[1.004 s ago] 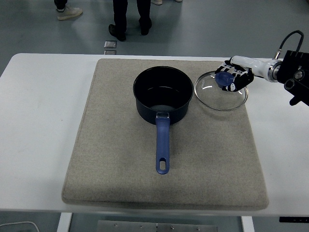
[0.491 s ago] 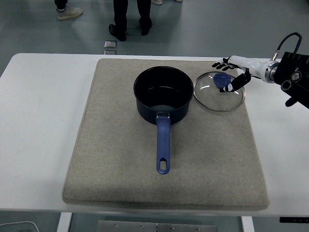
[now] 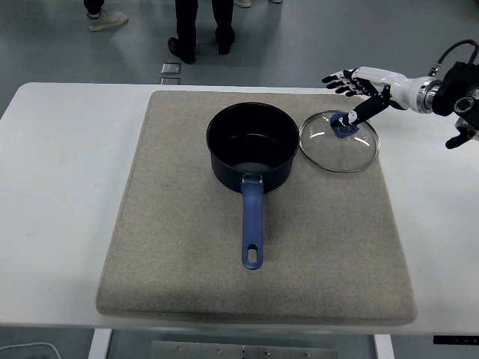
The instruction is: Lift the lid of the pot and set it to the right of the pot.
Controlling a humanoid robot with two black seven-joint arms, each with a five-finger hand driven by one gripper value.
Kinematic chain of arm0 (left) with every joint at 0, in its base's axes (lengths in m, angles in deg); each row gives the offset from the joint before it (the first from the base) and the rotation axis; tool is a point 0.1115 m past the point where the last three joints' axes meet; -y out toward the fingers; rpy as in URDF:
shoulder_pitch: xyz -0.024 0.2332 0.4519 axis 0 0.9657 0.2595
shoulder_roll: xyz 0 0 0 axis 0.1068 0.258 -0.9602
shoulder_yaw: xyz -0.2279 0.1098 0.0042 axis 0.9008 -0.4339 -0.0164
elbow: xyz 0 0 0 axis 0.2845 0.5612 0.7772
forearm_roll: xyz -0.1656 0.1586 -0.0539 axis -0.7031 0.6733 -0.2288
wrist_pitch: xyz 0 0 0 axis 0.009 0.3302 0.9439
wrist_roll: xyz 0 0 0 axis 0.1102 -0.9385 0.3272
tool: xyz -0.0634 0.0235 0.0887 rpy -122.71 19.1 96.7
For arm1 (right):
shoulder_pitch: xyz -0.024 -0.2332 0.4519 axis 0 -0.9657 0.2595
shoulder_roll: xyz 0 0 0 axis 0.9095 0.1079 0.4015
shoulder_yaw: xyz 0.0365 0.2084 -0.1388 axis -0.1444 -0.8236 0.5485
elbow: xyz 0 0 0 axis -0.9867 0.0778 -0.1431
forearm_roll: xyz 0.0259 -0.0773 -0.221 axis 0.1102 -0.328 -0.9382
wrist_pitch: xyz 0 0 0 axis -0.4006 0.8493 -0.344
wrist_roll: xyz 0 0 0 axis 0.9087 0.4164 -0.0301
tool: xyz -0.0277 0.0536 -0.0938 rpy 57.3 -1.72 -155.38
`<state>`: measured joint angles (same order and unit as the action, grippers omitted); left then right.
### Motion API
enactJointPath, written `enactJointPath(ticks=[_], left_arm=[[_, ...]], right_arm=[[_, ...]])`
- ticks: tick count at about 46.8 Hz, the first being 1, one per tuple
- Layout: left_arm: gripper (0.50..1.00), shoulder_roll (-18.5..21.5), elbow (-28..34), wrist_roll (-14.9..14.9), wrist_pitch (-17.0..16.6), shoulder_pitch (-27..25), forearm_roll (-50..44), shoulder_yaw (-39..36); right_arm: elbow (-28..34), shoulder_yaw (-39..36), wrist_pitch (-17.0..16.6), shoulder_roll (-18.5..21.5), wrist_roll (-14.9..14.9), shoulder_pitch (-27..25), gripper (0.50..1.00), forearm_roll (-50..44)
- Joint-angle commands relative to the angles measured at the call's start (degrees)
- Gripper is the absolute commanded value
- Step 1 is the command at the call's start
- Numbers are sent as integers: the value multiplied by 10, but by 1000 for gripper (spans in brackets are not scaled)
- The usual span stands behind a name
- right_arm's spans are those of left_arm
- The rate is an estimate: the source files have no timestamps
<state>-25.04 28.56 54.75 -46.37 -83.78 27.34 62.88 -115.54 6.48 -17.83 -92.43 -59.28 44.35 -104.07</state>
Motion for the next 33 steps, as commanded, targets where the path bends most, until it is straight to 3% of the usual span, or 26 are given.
enactJointPath(ticks=[1, 10, 23, 33], left_arm=[[1000, 0, 1, 0, 0, 0, 0, 0], [1000, 0, 0, 0, 0, 0, 0, 0], [1000, 0, 0, 0, 0, 0, 0, 0], [1000, 0, 1, 0, 0, 0, 0, -1]], right_arm=[[0, 0, 22, 3, -1, -3, 930, 62], [0, 1, 63, 6, -1, -6, 930, 158], [0, -33, 108, 26, -1, -32, 930, 165], [0, -70, 102, 39, -1, -55, 930, 257]])
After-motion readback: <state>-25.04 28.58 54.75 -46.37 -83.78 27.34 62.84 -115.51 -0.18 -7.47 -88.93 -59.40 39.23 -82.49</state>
